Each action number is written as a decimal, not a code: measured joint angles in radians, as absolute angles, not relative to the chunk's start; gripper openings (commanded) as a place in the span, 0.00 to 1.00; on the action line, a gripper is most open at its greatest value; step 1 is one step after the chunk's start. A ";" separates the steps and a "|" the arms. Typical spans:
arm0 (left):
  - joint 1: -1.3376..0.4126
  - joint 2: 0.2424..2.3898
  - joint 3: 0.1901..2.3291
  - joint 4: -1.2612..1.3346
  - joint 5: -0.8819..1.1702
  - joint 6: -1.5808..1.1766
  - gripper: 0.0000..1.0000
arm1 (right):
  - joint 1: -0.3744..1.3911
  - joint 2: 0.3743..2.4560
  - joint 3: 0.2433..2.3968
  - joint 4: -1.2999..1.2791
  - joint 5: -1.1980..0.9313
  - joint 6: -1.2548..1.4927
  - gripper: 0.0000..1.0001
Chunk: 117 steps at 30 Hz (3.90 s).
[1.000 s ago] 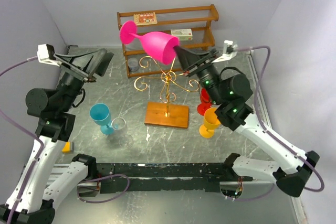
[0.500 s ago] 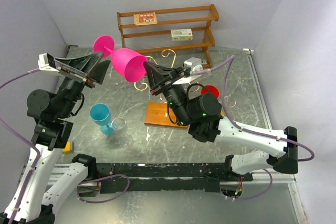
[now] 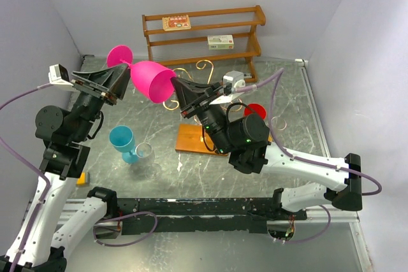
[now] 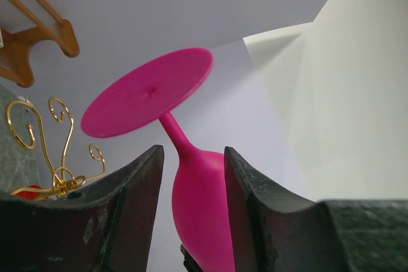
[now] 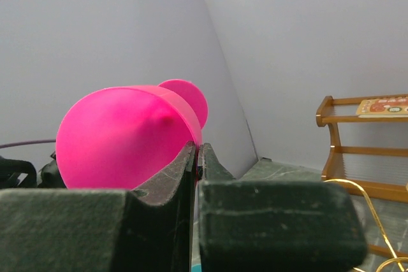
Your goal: Place the wine glass upside down on the wine glass rack
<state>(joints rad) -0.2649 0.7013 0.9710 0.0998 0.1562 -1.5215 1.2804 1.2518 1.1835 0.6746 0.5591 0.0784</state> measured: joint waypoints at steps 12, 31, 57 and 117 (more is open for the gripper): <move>-0.265 0.706 0.971 0.100 0.160 -1.538 0.34 | 1.280 1.230 1.170 0.638 0.535 0.133 0.00; -0.265 0.712 0.956 0.157 0.186 -1.579 0.08 | 1.279 1.185 1.137 0.553 0.468 0.270 0.00; -0.266 0.805 1.248 -0.153 0.152 -1.097 0.07 | 1.280 0.974 1.166 0.073 0.584 0.472 0.49; -0.266 0.958 0.615 0.679 0.721 -0.196 0.07 | 1.280 0.921 1.312 -0.395 0.733 0.651 0.58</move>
